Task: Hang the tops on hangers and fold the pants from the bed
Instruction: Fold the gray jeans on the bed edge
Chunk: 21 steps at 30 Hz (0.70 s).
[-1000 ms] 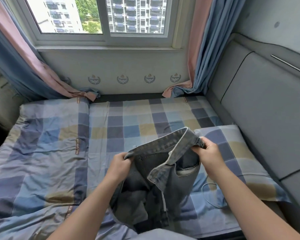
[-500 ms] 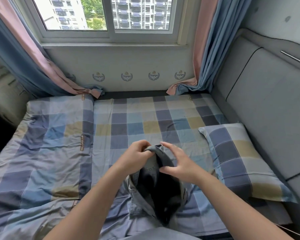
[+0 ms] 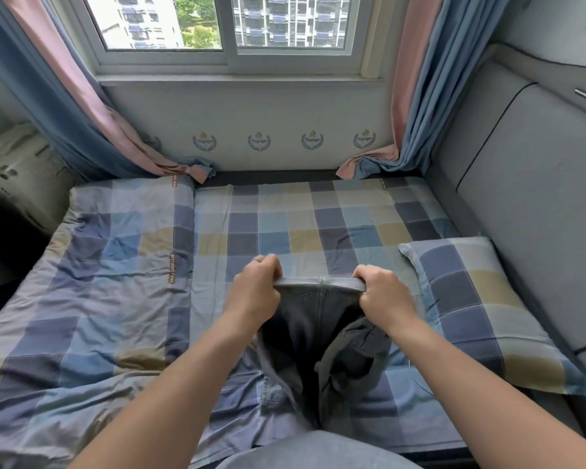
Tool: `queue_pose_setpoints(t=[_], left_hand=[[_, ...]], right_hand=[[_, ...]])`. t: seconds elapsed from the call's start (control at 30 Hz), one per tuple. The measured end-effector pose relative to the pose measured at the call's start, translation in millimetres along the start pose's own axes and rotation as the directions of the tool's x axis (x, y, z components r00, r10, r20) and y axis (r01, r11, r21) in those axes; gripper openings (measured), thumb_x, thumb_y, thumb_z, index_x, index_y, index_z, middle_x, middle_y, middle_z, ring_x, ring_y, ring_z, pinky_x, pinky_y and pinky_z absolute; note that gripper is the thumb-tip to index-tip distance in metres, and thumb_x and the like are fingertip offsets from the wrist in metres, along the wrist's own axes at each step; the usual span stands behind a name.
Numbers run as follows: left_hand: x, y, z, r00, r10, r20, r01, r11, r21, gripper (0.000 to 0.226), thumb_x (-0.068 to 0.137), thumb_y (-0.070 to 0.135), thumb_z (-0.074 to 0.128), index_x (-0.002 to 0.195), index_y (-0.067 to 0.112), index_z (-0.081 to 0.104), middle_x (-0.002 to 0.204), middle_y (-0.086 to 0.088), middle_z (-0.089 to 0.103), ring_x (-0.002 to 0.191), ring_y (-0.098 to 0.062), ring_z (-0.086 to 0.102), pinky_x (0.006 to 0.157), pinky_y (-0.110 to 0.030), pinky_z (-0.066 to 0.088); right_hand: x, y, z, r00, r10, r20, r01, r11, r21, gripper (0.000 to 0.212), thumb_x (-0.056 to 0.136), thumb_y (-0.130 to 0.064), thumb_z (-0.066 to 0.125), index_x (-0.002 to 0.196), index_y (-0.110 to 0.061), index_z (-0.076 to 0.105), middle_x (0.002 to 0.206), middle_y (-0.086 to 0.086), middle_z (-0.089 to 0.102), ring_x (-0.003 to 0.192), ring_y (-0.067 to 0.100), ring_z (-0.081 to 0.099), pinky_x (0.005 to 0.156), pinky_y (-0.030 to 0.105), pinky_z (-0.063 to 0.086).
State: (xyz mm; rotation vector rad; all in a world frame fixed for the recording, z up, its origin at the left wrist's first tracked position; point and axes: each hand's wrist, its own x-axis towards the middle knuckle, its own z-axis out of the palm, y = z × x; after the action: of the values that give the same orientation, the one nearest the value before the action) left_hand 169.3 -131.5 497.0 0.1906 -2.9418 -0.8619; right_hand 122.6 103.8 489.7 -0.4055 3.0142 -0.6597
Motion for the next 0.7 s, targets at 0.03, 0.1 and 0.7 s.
queue_pose_setpoints(t=[0.03, 0.1, 0.7], left_hand=[[1.4, -6.4, 3.4, 0.999, -0.030, -0.035, 0.031, 0.999, 0.011, 0.033, 0.074, -0.009, 0.047, 0.091, 0.018, 0.049, 0.095, 0.000, 0.055, 0.084, -0.028, 0.054, 0.066, -0.036, 0.042], [1.5, -21.1, 10.9, 0.992, -0.080, -0.093, 0.086, 0.994, 0.062, 0.032, 0.075, -0.009, 0.048, 0.089, 0.020, 0.047, 0.092, 0.000, 0.056, 0.079, -0.027, 0.054, 0.059, -0.032, 0.033], [-47.3, -143.0, 24.6, 0.948, -0.318, 0.010, 0.261, 0.795, 0.547, 0.024, 0.086, 0.014, 0.058, 0.108, 0.023, 0.053, 0.117, 0.000, 0.056, 0.107, -0.028, 0.056, 0.083, -0.037, 0.045]], right_hand=[[0.7, 5.5, 1.7, 1.000, 0.031, 0.004, -0.030, 0.999, -0.024, 0.026, 0.081, 0.004, 0.046, 0.084, -0.020, 0.055, 0.084, -0.004, 0.057, 0.082, 0.026, 0.053, 0.062, 0.032, 0.033], [0.9, 17.8, 5.7, 0.996, 0.083, 0.018, -0.081, 0.994, -0.072, 0.026, 0.079, 0.004, 0.045, 0.081, -0.021, 0.051, 0.083, -0.003, 0.055, 0.082, 0.029, 0.053, 0.063, 0.033, 0.032], [-27.1, 107.6, 17.5, 0.940, 0.340, -0.030, -0.341, 0.934, -0.108, 0.048, 0.084, 0.008, 0.041, 0.122, -0.020, 0.044, 0.124, 0.007, 0.054, 0.096, 0.036, 0.058, 0.071, 0.041, 0.045]])
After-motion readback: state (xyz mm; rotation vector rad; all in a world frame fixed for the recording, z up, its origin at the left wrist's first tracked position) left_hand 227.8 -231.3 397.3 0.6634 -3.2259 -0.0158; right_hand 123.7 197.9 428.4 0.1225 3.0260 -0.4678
